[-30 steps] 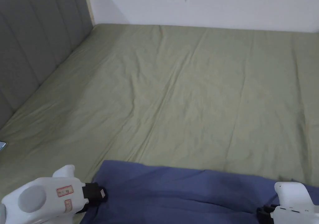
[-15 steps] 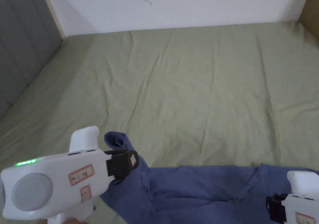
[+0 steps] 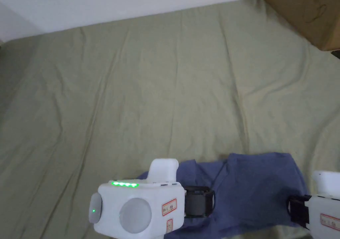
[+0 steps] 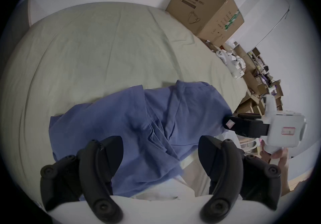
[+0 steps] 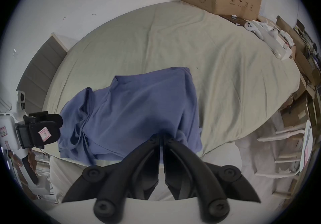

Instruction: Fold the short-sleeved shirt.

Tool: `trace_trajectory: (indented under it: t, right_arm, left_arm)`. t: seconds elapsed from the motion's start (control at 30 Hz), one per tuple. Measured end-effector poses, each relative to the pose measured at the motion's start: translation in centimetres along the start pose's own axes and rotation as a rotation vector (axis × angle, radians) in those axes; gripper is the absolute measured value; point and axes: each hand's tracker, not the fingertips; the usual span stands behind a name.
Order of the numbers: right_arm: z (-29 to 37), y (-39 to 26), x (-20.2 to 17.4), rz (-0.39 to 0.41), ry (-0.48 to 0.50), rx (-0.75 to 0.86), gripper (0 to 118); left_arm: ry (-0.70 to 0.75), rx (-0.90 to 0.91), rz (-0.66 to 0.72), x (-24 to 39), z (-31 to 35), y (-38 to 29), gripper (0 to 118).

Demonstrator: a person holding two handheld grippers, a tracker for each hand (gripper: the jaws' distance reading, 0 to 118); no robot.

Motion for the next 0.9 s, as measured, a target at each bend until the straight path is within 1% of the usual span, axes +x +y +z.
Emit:
trace_trajectory:
  t: [0.03, 0.07, 0.1, 0.13, 0.17, 0.2, 0.27, 0.33, 0.43, 0.53, 0.6, 0.67, 0.8, 0.87, 0.9]
  right_arm:
    - [0.0, -0.1, 0.3, -0.007, 0.001, -0.001, 4]
    - [0.0, -0.1, 0.4, -0.014, -0.001, -0.003, 4]
    - [0.0, -0.2, 0.5, -0.02, -0.005, -0.002, 4]
    - [0.1, -0.2, 0.6, -0.031, -0.004, -0.003, 4]
    - [0.2, -0.1, 0.6, -0.046, 0.007, -0.002, 4]
    - [0.3, -0.1, 0.6, -0.056, 0.017, 0.007, 4]
    - [0.6, 0.0, 0.3, -0.059, 0.025, 0.02, 4]
    - [0.9, 0.2, -0.1, -0.037, 0.027, 0.036, 4]
    - [1.0, 0.3, -0.7, -0.003, 0.017, 0.051, 4]
    - [0.9, 0.3, -0.8, 0.0, 0.02, 0.047, 4]
    - [0.7, 0.2, -0.8, -0.006, 0.029, 0.038, 4]
    - [0.7, 0.0, -0.8, 0.001, 0.029, 0.033, 4]
    - [0.9, -0.1, -0.6, 0.038, 0.012, 0.03, 4]
    - [1.2, -0.1, -0.4, 0.033, 0.004, 0.032, 4]
    - [1.2, 0.0, -0.3, 0.027, 0.003, 0.031, 4]
  left_arm:
    - [-0.023, 0.009, 0.006, -0.2, 0.6, 0.0, 95]
    - [-0.032, 0.014, 0.027, -0.6, 1.6, 0.2, 92]
    - [-0.04, 0.033, 0.055, -1.0, 2.4, 0.3, 82]
    - [-0.049, 0.097, 0.09, -2.1, 3.8, 0.2, 61]
    - [-0.036, 0.152, 0.112, -3.0, 5.0, 0.4, 18]
    - [-0.018, 0.175, 0.13, -3.6, 5.5, 0.6, 1]
    - [0.097, 0.186, 0.169, -5.4, 5.6, 0.8, 1]
    - [0.153, 0.12, 0.182, -6.1, 4.9, 0.8, 1]
    - [0.044, 0.078, 0.235, -6.7, 2.9, -0.2, 2]
    - [-0.033, 0.013, 0.235, -5.5, 0.1, -1.1, 1]
    - [-0.03, -0.073, 0.205, -4.1, -2.1, -1.2, 2]
    - [-0.029, -0.116, 0.148, -2.6, -4.1, -1.7, 2]
    - [-0.025, -0.133, 0.107, -0.3, -5.1, -1.5, 1]
    - [-0.042, -0.123, 0.025, 0.4, -4.8, -1.3, 1]
    - [-0.063, -0.124, 0.024, 0.5, -4.6, -1.2, 2]
